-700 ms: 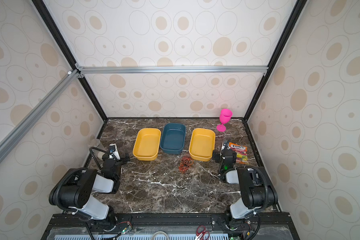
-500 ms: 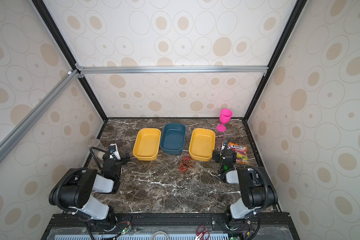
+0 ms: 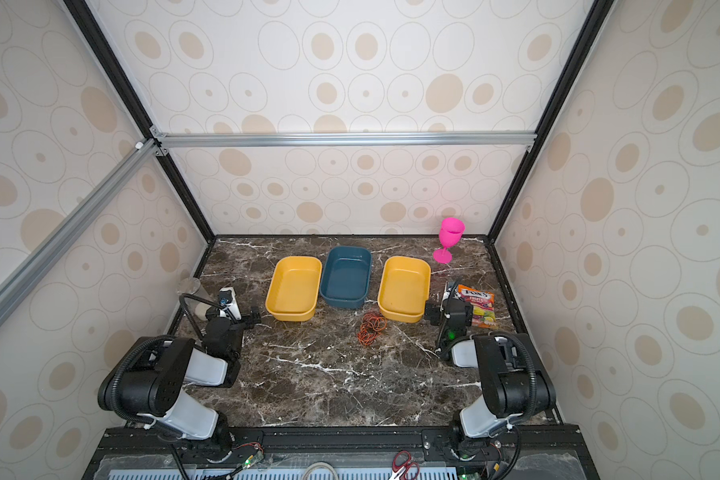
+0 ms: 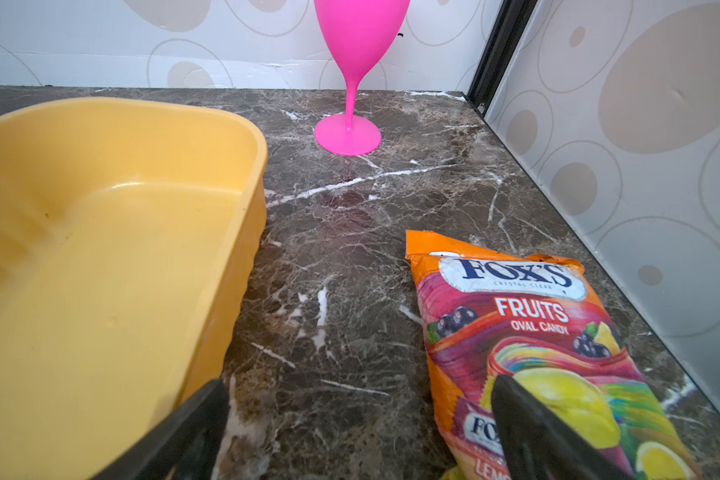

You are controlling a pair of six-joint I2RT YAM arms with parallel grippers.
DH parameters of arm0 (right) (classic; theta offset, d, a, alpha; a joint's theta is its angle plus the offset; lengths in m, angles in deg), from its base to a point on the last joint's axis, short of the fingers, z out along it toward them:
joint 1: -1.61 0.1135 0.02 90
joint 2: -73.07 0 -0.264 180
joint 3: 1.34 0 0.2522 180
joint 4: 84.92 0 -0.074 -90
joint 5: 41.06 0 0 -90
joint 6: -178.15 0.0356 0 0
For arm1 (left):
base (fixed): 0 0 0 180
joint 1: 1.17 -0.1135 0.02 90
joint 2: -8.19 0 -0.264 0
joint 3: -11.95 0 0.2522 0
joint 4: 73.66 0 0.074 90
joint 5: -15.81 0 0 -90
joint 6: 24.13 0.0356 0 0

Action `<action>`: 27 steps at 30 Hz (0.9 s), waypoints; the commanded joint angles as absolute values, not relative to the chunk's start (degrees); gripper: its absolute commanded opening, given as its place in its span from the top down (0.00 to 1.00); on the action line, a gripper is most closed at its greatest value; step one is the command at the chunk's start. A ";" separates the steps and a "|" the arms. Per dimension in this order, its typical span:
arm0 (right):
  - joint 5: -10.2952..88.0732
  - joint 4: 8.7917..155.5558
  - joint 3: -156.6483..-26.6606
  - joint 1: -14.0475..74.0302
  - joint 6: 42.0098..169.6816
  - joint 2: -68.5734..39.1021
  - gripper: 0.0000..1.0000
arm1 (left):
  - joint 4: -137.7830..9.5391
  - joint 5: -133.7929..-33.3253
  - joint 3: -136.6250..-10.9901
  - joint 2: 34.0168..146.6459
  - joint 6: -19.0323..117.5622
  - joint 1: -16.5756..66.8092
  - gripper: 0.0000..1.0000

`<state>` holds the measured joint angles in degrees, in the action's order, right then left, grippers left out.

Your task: Untangle the cables

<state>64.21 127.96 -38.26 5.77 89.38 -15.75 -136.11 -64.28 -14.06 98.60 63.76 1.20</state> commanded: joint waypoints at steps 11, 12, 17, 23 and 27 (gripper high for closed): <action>65.56 130.54 -37.90 6.11 89.82 -14.76 0.00 | -137.92 -65.17 -14.21 97.77 64.64 1.12 0.01; 65.68 128.87 -38.31 6.11 89.73 -13.45 0.00 | -137.07 -65.29 -14.21 96.52 64.73 1.14 0.01; 63.48 108.91 -45.17 6.09 89.59 -4.56 0.01 | -126.04 -63.75 -16.54 88.14 64.28 1.17 0.01; 58.85 93.15 -51.50 6.28 94.81 1.81 0.04 | -103.44 -67.19 -26.68 80.28 60.04 1.16 0.02; 53.33 81.91 -55.73 8.11 100.09 4.81 0.04 | -94.37 -75.18 -31.60 78.05 57.24 1.44 0.07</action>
